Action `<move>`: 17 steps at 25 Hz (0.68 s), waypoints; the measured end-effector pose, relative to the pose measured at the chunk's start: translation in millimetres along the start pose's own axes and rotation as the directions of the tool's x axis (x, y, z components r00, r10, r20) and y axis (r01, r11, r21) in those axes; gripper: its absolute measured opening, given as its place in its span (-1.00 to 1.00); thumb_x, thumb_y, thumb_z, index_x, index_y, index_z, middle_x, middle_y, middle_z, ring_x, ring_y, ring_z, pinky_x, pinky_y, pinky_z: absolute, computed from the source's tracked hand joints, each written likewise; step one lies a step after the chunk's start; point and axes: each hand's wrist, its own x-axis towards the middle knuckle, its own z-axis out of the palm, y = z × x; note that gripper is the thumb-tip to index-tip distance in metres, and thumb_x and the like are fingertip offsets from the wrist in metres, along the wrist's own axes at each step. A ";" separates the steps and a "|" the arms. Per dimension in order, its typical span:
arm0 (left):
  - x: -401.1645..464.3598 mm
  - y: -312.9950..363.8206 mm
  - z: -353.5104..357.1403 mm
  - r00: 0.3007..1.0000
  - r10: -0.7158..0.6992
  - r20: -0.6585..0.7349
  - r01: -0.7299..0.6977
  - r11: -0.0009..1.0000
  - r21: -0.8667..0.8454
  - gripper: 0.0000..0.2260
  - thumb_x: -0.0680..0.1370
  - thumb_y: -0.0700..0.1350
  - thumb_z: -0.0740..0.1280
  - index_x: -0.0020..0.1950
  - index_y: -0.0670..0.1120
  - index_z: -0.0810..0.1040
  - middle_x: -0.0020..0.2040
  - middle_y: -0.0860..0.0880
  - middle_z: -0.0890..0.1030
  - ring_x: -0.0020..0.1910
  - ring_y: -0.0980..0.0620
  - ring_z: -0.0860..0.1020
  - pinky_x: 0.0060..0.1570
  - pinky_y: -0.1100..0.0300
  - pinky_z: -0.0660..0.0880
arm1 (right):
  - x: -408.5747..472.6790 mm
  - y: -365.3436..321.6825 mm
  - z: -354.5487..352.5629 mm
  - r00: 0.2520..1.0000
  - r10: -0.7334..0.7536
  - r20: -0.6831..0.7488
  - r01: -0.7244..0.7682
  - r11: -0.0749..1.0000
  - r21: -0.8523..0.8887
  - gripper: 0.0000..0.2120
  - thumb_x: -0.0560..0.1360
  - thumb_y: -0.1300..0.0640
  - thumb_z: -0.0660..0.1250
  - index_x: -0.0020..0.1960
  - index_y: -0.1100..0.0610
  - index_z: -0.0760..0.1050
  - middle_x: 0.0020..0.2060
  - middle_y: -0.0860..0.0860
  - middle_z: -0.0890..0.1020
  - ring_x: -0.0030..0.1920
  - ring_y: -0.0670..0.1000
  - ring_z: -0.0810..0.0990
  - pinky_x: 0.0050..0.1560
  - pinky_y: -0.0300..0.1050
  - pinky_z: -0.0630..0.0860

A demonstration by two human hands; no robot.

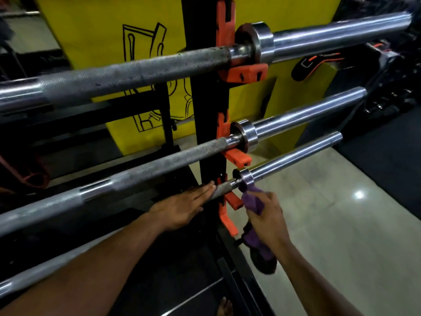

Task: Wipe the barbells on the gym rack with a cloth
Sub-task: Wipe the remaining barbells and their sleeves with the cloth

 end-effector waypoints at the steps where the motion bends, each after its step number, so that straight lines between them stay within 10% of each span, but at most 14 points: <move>1: -0.3 0.5 -0.3 1.000 -0.009 0.007 0.009 1.000 -0.003 -0.28 0.70 0.00 0.11 0.53 0.25 -0.45 0.59 0.22 -0.34 0.62 0.04 -0.02 0.56 0.02 0.14 | -0.8 3.4 2.6 0.978 0.208 -0.019 -0.196 0.943 0.268 -0.84 0.55 0.18 0.38 0.10 -0.01 0.58 0.15 0.02 0.59 -0.07 -0.23 0.56 -0.12 -0.50 0.44; 4: 0.5 0.9 0.4 1.000 0.002 -0.001 -0.002 1.000 0.001 -0.28 0.71 0.00 0.10 0.51 0.26 -0.48 0.56 0.26 -0.37 0.62 0.06 -0.04 0.57 0.04 0.11 | 21.4 4.6 15.8 0.762 0.529 0.374 -0.487 0.088 0.869 -0.59 0.61 -0.01 0.24 0.30 0.24 0.56 0.09 0.22 0.67 -0.04 0.14 0.67 0.02 -0.02 0.59; 7: 0.9 -1.1 3.9 1.000 0.015 -0.026 -0.015 1.000 -0.001 -0.32 0.71 0.01 0.07 0.52 0.24 -0.45 0.59 0.22 -0.34 0.62 0.11 -0.10 0.58 0.09 0.03 | 55.2 -5.9 33.0 0.779 0.431 0.455 -0.420 -0.181 0.890 -0.42 0.61 -0.10 0.11 0.48 0.26 0.39 0.36 0.24 0.51 0.34 0.26 0.51 0.43 0.19 0.37; 13: -2.0 1.6 2.1 0.999 0.002 -0.046 0.000 1.000 0.024 -0.41 0.73 0.02 0.03 0.59 0.12 -0.33 0.59 0.19 -0.33 0.57 0.21 -0.19 0.53 0.27 -0.20 | 21.1 -13.9 45.5 0.825 0.462 0.325 -0.348 -0.037 0.937 -0.31 0.47 -0.17 0.39 0.44 0.23 0.42 0.16 0.21 0.64 0.16 0.23 0.62 0.28 0.18 0.49; 17: -0.7 0.5 0.5 0.999 -0.015 -0.029 0.015 1.000 -0.004 -0.39 0.72 0.03 0.03 0.55 0.21 -0.38 0.58 0.25 -0.35 0.60 0.17 -0.15 0.58 0.19 -0.07 | 0.2 -26.9 6.7 0.948 0.300 -0.110 -0.148 0.718 0.680 -0.65 0.52 -0.05 0.41 0.26 0.04 0.55 -0.06 0.09 0.71 -0.08 0.15 0.70 -0.09 0.09 0.63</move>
